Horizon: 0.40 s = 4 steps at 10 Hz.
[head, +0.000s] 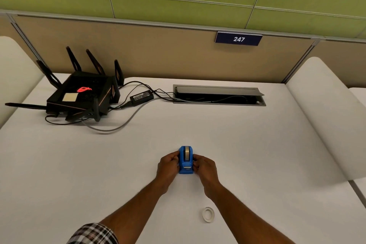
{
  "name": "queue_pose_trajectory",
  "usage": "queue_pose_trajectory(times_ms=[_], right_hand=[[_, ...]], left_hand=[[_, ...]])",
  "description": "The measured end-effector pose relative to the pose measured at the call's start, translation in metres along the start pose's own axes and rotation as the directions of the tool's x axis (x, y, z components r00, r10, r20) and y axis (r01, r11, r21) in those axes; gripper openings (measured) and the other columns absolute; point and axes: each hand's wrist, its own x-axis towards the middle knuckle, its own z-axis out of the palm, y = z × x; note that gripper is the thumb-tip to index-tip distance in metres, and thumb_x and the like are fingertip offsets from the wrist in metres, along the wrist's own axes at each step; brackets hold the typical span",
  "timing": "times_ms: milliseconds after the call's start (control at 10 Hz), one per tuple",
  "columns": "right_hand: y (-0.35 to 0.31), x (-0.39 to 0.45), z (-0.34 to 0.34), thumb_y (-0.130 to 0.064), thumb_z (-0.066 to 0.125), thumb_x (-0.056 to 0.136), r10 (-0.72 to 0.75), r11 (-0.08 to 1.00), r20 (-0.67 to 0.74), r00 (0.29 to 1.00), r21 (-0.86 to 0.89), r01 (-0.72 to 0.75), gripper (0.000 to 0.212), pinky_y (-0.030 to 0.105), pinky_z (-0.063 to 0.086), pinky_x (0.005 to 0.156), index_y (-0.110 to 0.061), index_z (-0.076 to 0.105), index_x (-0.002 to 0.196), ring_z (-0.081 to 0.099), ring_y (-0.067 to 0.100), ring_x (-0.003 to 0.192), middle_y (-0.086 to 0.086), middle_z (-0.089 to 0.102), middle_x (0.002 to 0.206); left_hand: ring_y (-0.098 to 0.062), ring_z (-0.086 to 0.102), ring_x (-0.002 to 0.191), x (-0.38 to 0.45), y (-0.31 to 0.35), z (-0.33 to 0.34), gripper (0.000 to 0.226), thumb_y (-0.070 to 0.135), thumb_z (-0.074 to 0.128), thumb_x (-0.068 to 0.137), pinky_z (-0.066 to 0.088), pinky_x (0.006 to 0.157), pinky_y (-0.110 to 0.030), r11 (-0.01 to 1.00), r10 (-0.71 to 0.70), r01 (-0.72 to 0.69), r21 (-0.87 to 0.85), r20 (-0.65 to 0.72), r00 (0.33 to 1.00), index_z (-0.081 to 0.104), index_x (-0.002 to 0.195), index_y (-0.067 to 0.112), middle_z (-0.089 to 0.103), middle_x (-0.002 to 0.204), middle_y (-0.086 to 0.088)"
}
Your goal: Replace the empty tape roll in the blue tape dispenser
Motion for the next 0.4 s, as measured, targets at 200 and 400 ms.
queue_pose_trajectory(times_ms=[200,400], right_hand=[[-0.002,0.003,-0.004,-0.004,0.050,0.097,-0.020,0.998,0.024,1.000,-0.055,0.021,0.033,0.042,0.058,0.099,-0.026,0.075,0.101,0.071,0.023,0.103,0.005,0.077,0.110],[-0.001,0.012,-0.012,-0.019,0.051,0.104,-0.248,0.807,0.050,0.967,-0.541,0.235,0.041,0.034,0.044,0.112,-0.018,0.053,0.145,0.056,0.019,0.133,0.003,0.057,0.150]], left_hand=[[-0.015,0.061,0.114,-0.006,0.003,-0.003,0.040,0.008,0.038,0.102,0.048,0.106,-0.032,0.980,0.073,-0.074,0.187,0.013,0.997,0.056,0.136,0.018,0.063,0.134,-0.005],[-0.015,0.051,0.130,-0.011,0.006,-0.007,0.041,0.019,0.042,0.103,0.038,0.109,-0.026,0.820,0.184,-0.164,0.548,0.018,0.983,0.043,0.145,0.015,0.051,0.148,-0.006]])
